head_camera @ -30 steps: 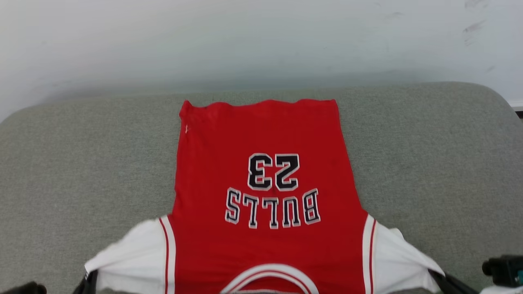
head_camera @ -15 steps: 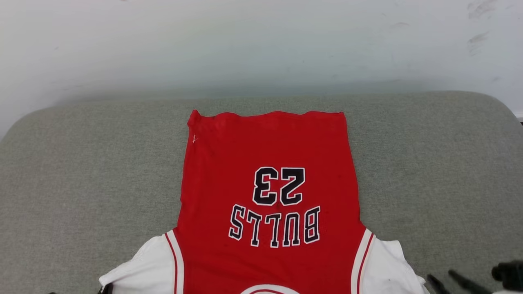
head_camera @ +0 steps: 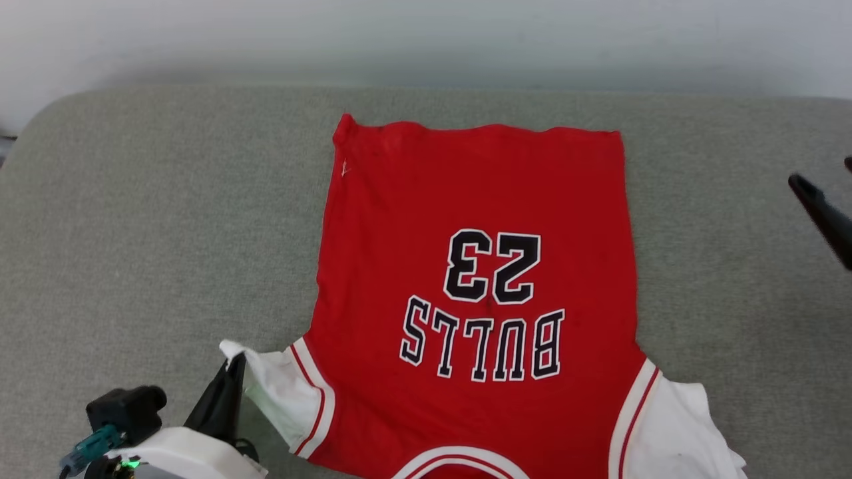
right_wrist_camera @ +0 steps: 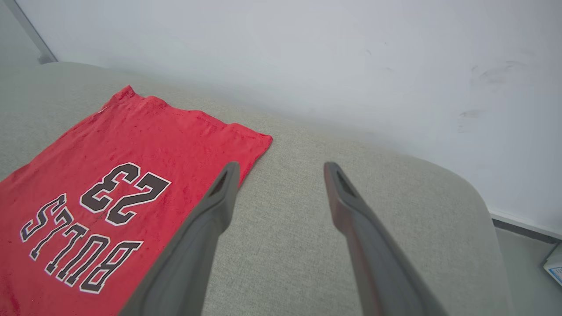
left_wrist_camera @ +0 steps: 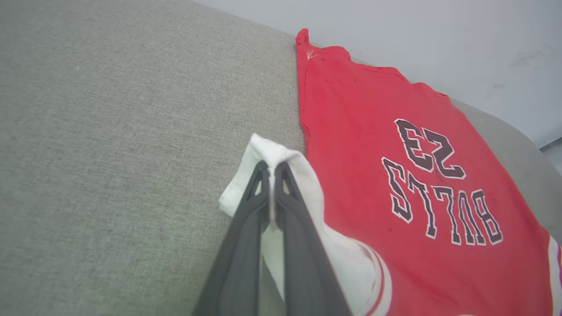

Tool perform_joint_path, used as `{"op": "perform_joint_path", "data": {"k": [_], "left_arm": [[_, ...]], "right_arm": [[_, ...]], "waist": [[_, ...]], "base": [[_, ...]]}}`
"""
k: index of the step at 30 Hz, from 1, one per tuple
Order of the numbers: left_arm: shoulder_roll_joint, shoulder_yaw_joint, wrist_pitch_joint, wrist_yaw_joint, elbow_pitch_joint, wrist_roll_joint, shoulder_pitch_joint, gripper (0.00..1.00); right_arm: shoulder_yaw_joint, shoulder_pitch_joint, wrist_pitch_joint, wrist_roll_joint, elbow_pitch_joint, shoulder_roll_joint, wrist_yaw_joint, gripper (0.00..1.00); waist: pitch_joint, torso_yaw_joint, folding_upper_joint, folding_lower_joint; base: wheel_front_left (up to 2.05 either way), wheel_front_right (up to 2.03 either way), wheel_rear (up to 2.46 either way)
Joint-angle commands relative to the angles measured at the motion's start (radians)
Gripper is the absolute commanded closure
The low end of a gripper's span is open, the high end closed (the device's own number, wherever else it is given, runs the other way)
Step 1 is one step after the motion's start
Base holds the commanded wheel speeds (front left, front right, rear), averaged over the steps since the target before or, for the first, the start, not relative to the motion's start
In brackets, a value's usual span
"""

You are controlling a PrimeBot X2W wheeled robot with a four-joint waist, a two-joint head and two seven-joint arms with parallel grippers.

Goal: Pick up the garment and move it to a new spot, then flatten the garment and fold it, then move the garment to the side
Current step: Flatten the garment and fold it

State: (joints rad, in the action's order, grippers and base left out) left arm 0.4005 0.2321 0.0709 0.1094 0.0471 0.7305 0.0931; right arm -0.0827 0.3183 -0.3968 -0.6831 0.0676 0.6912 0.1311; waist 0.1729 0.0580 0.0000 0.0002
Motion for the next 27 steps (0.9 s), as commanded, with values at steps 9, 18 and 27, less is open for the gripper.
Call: {"op": "perform_joint_path", "data": {"k": [9, 18, 27], "left_arm": [[-0.063, 0.063, 0.056, -0.028, -0.016, -0.052, -0.151, 1.0], [-0.132, 0.115, 0.115, -0.062, -0.059, -0.085, -0.269, 1.0], [-0.17, 0.135, 0.143, -0.072, -0.068, -0.1, -0.329, 1.0]], "right_arm": [[-0.123, 0.427, -0.487, -0.074, -0.124, 0.075, -0.001, 0.0], [-0.2, 0.718, -0.75, 0.036, -0.322, 0.022, -0.001, 0.0], [-0.251, 0.715, -0.779, 0.089, -0.456, -0.004, -0.001, 0.0]], "waist": [[0.242, 0.152, 0.0, -0.0002], [0.4, 0.246, 0.0, -0.0002], [0.478, 0.295, 0.0, -0.0002]], "base": [[0.0, 0.0, 0.0], [0.0, 0.0, 0.0], [0.0, 0.0, 0.0]]}}
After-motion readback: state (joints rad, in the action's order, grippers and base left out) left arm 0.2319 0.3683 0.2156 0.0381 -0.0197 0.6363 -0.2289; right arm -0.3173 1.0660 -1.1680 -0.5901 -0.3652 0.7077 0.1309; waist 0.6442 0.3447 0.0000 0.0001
